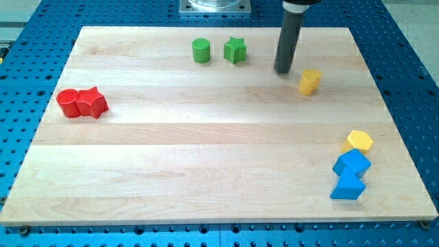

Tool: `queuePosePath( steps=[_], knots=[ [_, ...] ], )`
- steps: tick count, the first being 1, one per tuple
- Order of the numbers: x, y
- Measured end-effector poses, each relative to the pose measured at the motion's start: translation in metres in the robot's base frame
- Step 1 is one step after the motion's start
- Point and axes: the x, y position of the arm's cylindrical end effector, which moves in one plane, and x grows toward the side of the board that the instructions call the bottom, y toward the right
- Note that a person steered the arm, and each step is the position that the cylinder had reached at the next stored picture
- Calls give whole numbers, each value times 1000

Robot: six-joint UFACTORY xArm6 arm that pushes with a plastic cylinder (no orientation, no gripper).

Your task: Slide the yellow heart into the hexagon

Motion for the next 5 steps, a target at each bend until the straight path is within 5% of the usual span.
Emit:
queuePosePath(
  steps=[3, 5],
  knots=[
    [152, 9],
    [78, -15]
  ],
)
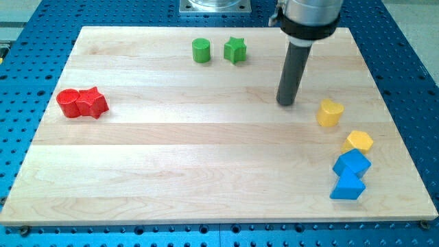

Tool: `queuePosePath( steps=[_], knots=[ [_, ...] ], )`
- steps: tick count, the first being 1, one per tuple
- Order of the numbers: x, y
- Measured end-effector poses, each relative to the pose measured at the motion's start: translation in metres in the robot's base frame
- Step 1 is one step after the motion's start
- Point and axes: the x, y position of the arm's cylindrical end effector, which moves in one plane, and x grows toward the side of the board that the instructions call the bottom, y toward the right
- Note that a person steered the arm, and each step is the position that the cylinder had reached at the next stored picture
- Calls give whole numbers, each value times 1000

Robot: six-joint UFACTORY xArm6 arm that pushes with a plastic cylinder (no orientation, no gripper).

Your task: Slide the yellow heart into the hexagon

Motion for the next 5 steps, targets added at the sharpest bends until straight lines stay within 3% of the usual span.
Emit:
queuePosePath(
  steps=[1, 3, 5],
  knots=[
    [3, 39],
    [88, 52],
    [50, 56]
  ],
)
